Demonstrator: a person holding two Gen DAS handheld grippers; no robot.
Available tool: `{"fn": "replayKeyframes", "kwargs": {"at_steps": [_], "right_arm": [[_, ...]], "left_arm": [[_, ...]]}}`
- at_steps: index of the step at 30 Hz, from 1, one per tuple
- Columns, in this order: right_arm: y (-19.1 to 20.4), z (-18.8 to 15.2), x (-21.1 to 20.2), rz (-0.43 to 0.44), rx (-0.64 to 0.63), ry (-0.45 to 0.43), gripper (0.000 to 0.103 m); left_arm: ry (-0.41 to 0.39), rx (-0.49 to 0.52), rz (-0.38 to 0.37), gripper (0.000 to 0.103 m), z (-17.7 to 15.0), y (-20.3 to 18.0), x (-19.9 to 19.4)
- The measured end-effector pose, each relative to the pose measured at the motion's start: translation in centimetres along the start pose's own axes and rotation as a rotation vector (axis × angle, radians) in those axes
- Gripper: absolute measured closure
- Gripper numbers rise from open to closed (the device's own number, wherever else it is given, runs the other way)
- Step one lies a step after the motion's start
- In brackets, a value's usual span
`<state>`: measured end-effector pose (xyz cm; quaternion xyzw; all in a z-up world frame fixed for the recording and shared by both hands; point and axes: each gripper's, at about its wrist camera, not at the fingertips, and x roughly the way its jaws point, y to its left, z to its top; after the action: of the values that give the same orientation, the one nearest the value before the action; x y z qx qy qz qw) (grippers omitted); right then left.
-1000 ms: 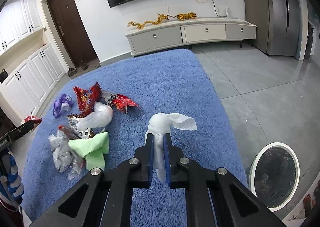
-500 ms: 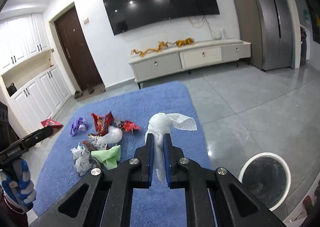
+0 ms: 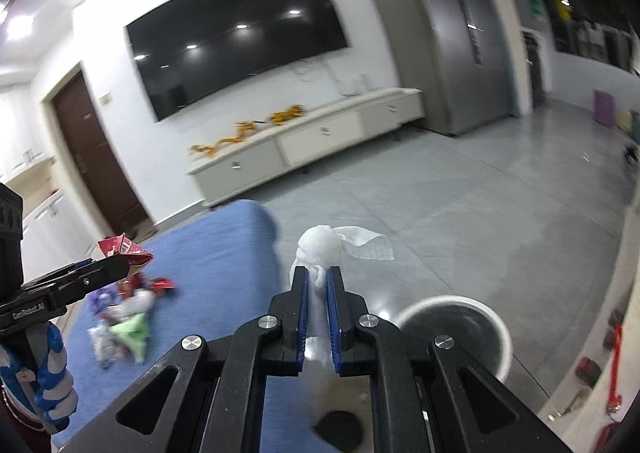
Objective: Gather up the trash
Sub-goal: 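Carry the red box and tissue over the bin and open both tools, then move both tools back from the bin to the trash on the rug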
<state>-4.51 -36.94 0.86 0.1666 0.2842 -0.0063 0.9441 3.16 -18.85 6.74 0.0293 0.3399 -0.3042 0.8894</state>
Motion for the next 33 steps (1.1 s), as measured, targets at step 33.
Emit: {"fn": "replayKeyframes", "kwargs": {"at_steps": [33], "right_arm": [[-14.8,-2.9,9.9,-0.246,0.191,0.267,0.064]], "left_arm": [[0.389,-0.056,-0.199,0.025,-0.6,-11.0,27.4]]}}
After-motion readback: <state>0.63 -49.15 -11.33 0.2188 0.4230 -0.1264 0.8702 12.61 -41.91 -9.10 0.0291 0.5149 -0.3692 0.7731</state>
